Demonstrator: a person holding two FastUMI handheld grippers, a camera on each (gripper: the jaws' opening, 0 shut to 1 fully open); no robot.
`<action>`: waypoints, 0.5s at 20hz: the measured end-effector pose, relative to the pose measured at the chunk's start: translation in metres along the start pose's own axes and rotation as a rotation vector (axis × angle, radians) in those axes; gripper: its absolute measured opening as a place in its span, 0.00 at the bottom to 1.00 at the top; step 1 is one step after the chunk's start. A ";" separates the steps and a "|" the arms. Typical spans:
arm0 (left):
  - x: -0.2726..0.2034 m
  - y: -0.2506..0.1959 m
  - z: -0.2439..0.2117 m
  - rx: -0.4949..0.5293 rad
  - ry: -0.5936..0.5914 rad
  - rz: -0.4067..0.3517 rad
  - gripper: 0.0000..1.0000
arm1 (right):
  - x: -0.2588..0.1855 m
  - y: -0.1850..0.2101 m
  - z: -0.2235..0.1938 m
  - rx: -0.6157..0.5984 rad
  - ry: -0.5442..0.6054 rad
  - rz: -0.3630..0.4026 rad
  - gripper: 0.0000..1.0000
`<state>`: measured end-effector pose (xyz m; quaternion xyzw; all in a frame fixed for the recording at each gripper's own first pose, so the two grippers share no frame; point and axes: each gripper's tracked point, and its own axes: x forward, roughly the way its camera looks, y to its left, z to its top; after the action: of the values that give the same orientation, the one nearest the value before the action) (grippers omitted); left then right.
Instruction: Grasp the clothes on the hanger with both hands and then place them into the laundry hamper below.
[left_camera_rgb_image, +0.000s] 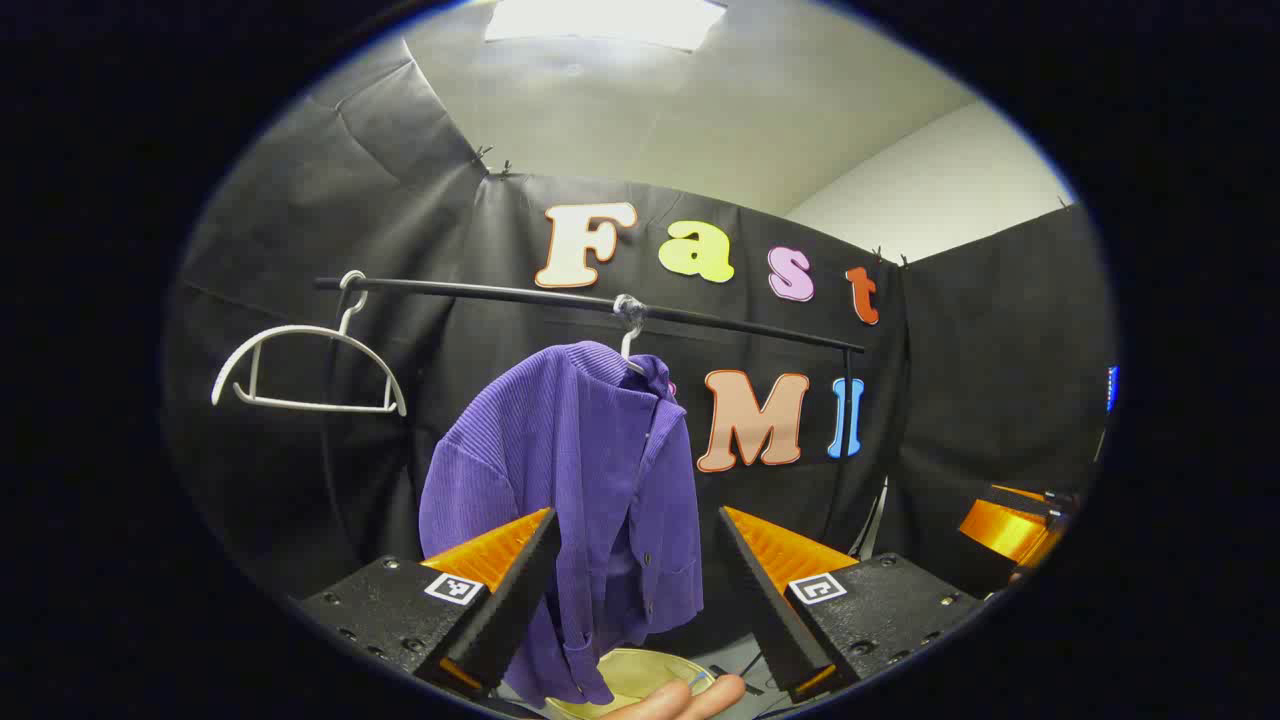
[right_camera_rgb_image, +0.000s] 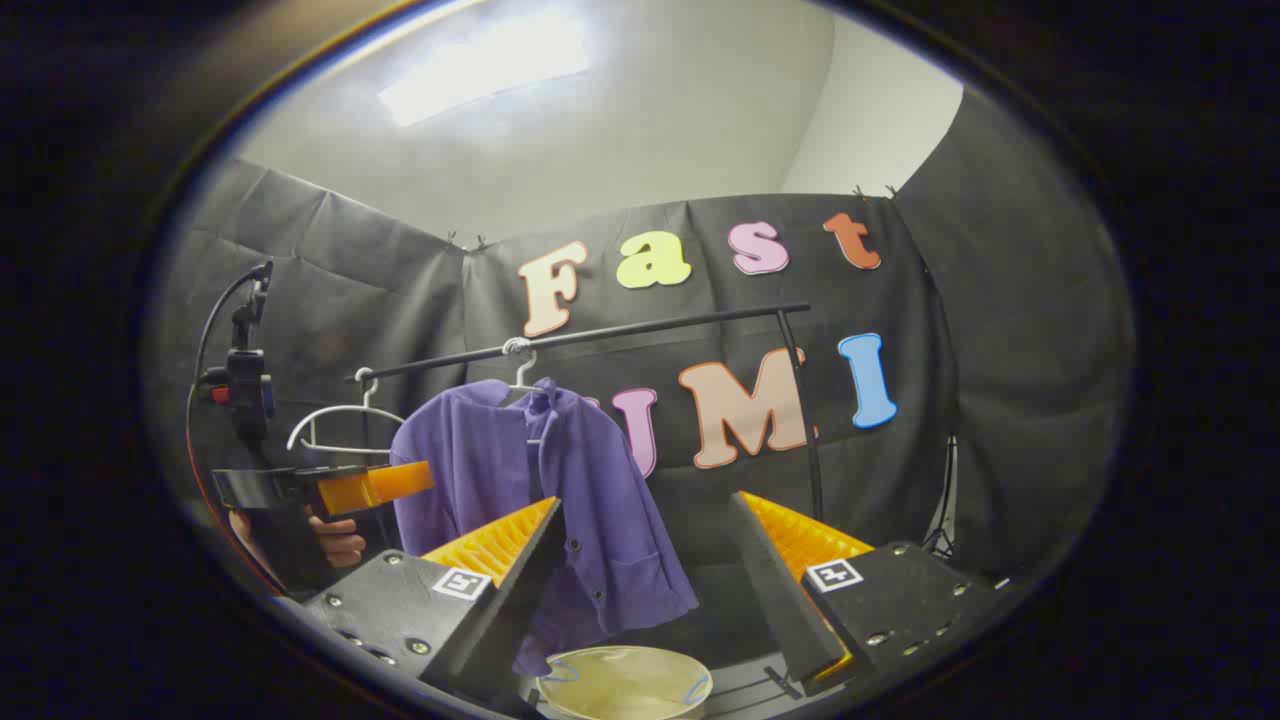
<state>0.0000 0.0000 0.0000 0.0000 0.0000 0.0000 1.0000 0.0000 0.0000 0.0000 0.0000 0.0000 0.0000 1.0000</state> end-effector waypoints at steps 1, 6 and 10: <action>0.000 0.001 0.000 0.001 -0.001 0.008 0.92 | 0.000 -0.003 0.002 0.000 -0.005 -0.010 0.98; -0.001 0.001 0.005 -0.003 0.000 0.026 0.92 | 0.010 -0.003 0.002 0.027 -0.009 -0.001 0.99; 0.005 0.013 0.005 0.004 0.019 0.070 0.92 | 0.026 0.001 -0.003 0.035 0.029 0.031 0.98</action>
<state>0.0055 0.0129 0.0046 0.0019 0.0093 0.0349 0.9993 0.0264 0.0005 -0.0031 0.0174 0.0146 0.0156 0.9996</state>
